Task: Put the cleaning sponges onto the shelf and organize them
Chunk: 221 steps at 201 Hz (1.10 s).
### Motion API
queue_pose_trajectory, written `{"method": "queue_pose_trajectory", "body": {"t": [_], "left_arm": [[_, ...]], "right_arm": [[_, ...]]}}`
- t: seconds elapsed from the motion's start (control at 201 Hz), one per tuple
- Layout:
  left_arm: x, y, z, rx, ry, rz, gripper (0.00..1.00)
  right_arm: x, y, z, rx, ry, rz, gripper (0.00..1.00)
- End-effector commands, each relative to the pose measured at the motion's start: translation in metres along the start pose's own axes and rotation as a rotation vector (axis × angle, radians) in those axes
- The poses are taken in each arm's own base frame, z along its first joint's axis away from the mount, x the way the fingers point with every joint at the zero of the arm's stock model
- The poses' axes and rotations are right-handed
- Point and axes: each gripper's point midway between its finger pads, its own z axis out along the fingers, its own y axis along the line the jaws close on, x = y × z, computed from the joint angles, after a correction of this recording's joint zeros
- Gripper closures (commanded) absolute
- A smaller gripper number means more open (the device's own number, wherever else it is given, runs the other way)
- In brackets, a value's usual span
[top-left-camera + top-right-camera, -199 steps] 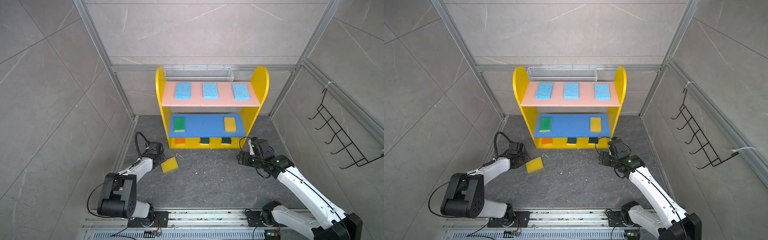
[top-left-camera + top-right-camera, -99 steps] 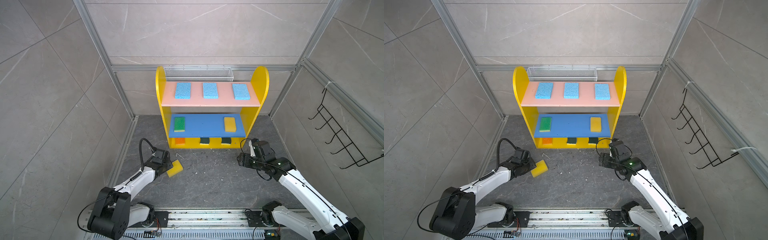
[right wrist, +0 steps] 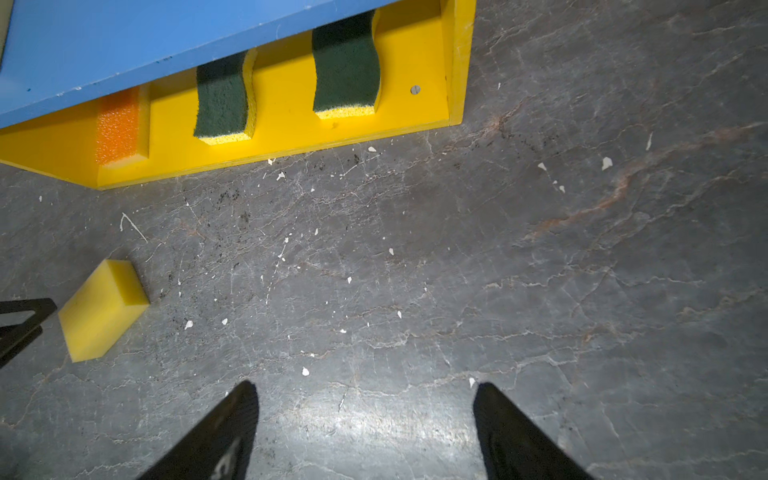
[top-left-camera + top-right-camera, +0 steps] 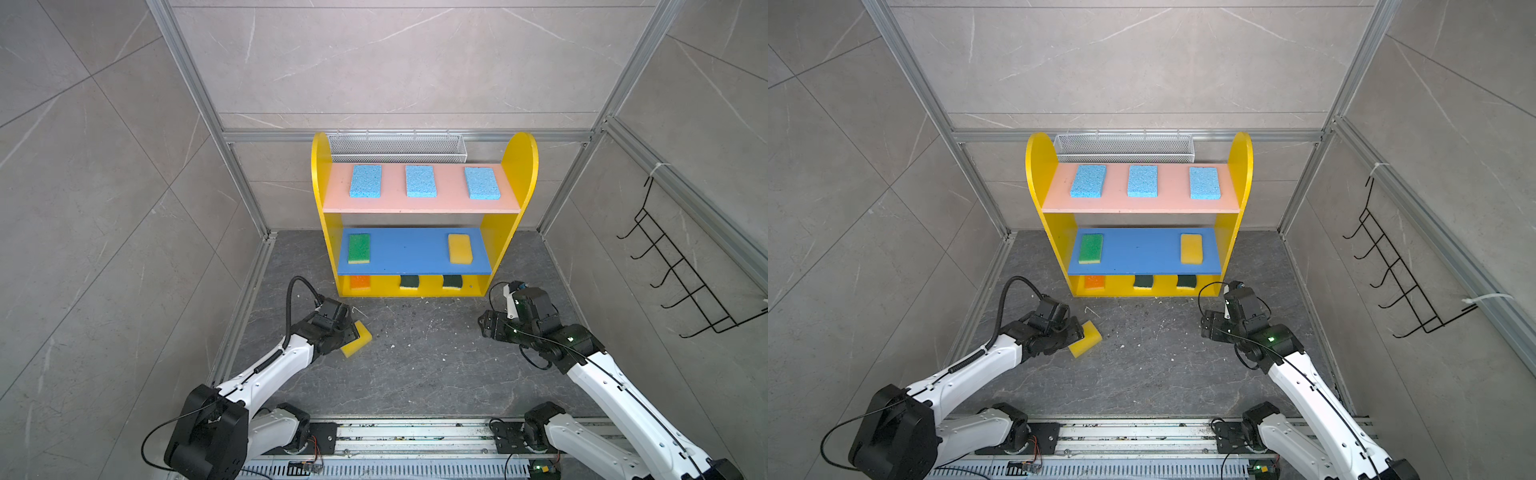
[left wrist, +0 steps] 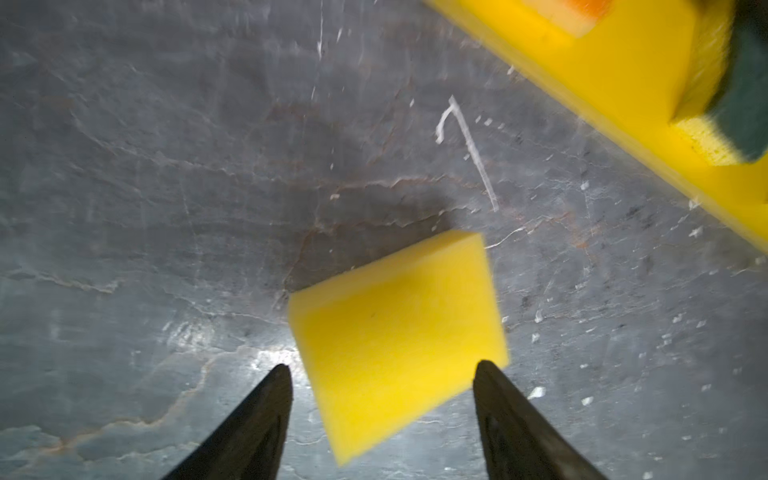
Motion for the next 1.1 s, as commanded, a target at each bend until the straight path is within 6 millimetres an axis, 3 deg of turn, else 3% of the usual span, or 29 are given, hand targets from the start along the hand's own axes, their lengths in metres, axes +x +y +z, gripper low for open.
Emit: {"method": "queue_pose_trajectory", "body": {"t": [0.0,0.11,0.294,0.433,0.677,1.095], "left_arm": [[-0.016,-0.014,-0.017,0.092,0.009,0.207,0.07],[-0.017,-0.009,-0.012,0.033,0.063,0.364,0.02],[-0.015,-0.016,0.018,0.044,0.131,0.47,0.0],[-0.014,-0.024,0.025,0.088,0.186,0.484,0.0],[0.016,-0.033,0.036,0.197,0.326,0.381,0.0],[0.063,-0.033,0.003,0.2,0.328,0.35,0.0]], "right_arm": [[0.009,-0.004,-0.003,0.008,0.02,-0.023,0.16],[0.009,-0.003,-0.006,0.003,0.01,-0.016,0.15],[0.006,-0.002,-0.01,-0.002,-0.001,-0.004,0.15],[0.006,-0.005,-0.015,0.009,-0.01,-0.01,0.15],[0.005,-0.005,-0.021,0.004,-0.027,-0.014,0.14],[0.011,-0.005,-0.032,-0.024,-0.046,-0.028,0.14]]}}
